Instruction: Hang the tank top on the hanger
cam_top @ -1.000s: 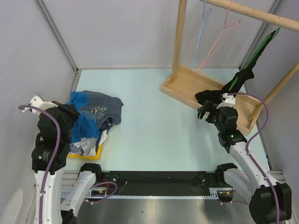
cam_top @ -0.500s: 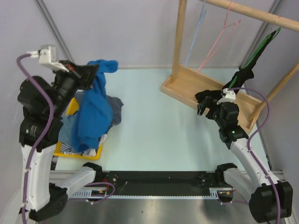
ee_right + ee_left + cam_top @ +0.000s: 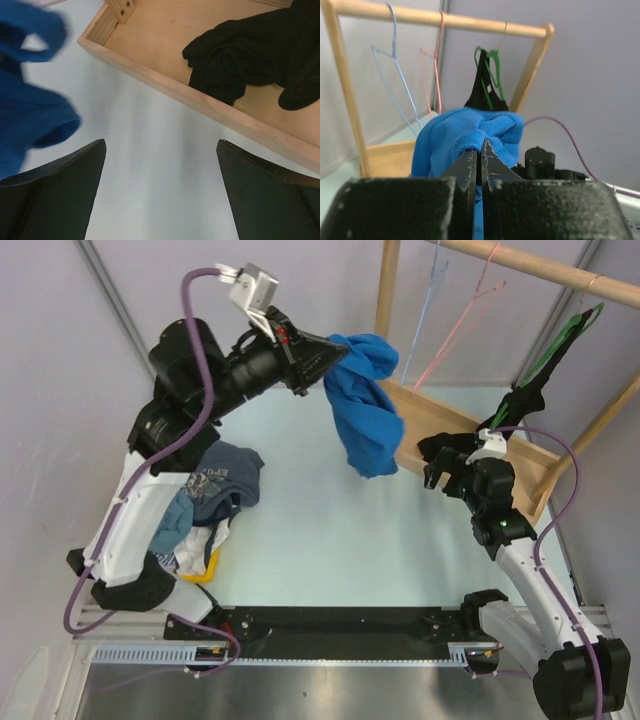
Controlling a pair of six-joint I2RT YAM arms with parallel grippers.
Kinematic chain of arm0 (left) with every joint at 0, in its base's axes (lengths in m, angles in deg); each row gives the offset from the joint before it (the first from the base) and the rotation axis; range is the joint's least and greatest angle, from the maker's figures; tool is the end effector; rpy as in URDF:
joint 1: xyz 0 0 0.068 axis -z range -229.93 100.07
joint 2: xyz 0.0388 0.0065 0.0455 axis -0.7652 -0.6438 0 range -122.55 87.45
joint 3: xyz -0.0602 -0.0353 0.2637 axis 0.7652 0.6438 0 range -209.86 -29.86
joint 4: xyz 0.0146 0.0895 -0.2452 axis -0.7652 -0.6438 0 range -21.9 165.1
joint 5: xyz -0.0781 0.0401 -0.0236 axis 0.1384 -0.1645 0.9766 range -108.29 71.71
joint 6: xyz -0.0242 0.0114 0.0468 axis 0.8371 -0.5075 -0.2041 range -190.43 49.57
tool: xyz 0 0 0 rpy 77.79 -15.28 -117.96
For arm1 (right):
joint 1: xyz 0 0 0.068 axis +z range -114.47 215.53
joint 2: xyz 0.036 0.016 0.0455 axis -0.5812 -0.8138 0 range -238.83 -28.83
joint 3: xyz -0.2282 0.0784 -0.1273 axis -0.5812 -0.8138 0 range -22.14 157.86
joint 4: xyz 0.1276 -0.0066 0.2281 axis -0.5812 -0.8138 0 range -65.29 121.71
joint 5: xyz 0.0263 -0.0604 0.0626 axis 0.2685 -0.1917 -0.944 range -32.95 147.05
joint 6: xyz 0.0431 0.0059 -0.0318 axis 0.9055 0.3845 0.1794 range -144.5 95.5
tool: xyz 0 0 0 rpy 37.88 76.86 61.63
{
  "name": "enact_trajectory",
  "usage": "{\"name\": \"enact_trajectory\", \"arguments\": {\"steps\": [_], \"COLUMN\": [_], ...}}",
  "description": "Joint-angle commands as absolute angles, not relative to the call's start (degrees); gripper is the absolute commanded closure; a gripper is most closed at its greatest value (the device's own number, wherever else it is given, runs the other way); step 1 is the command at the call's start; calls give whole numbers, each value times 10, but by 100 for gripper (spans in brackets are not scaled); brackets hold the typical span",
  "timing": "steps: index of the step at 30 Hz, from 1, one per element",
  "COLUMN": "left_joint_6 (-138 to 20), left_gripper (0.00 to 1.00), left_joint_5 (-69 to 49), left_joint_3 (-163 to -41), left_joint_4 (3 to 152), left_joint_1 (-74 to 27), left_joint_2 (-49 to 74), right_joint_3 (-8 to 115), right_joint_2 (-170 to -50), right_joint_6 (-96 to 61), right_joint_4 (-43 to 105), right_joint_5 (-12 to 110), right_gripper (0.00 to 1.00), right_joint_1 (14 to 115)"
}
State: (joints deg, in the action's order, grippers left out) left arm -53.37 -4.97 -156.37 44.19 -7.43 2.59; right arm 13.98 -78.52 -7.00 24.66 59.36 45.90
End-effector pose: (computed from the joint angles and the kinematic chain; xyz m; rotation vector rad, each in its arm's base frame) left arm 0.1760 -0.1725 0.6042 0.5196 1.3718 -1.0183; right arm 0.2009 0.0353 0.2771 0.1478 1.9353 0.2856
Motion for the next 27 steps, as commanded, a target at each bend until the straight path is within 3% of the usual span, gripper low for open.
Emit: {"name": "enact_trajectory", "arguments": {"steps": [1,8,10,11,12,13,15,16,22,27], "left_joint_6": [-530,-446,-420,-403,-401,-403,-419,-423,-482,-521], "left_gripper": [100,100,100,93,75,29,4,1,0,1], "left_joint_5": [-23,-155,-173,-180,-182,-182,-196,-196,-245,-231], "left_joint_3": [-1522,-916,-819,-761,-741,-729,-734,-738,-785,-792], "left_joint_4": [486,654,685,678,674,655,631,624,588,574], "left_joint_1": [-71,-115,-177,-194,-220,-228,-228,-226,-220,-222], "left_joint_2": [46,244,264,261,253,242,214,212,277,307], "right_joint_3": [164,161,159,157,156,157,160,160,156,159], "right_joint_2": [-765,-755,-755,-756,-757,-759,-761,-761,-733,-735], "right_joint_6": [-74,-83,-82,-82,-82,-82,-84,-87,-76,-39], "right_joint_4": [234,217,217,218,220,218,213,206,185,188], "right_joint_5": [604,619,615,614,610,606,604,608,650,686], "right_gripper": [0,0,0,0,0,0,0,1,2,5], "right_joint_1": [456,456,456,456,456,457,459,463,527,693]}}
